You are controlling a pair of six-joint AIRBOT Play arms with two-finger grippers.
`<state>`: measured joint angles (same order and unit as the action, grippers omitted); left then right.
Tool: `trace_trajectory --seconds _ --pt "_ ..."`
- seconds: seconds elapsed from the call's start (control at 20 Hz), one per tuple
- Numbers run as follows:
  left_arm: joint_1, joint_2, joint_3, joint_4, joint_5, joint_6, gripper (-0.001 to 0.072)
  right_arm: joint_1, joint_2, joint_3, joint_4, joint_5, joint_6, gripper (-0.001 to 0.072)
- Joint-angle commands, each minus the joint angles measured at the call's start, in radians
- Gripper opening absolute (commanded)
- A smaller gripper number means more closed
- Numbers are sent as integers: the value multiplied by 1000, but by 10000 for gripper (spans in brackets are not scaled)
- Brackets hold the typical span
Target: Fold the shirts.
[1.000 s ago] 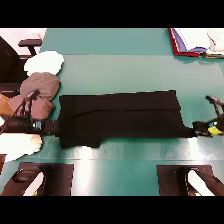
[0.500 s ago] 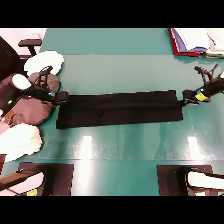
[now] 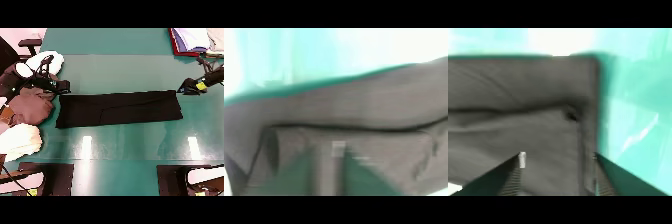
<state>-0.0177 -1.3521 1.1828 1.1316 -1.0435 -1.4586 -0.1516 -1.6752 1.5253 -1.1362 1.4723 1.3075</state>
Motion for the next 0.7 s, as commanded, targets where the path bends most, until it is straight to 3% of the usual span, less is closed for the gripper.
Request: trace_trajectory --seconds 0.0,0.2,0.4,0.5,0.55,0.6,0.65 --pt "-5 -3 23 -91 -26 27 25 -108 -10 -35 21 49 -28 574" --pt "-97 -6 23 -116 33 26 25 -171 -13 -213 117 6 -83 570" --pt "-212 -51 24 -155 161 -43 25 -119 -13 -319 230 -94 -134 492" --pt "-260 -94 26 -209 204 -42 24 -69 -13 -326 254 -136 -135 354" --pt "-282 -118 27 -228 228 -42 24 -45 -12 -323 254 -148 -135 247" --pt "-303 -144 32 -238 251 -43 24 -23 -12 -310 254 -140 -135 86" --pt "-320 -171 43 -249 261 -45 24 -8 -6 -286 254 -114 -135 16"
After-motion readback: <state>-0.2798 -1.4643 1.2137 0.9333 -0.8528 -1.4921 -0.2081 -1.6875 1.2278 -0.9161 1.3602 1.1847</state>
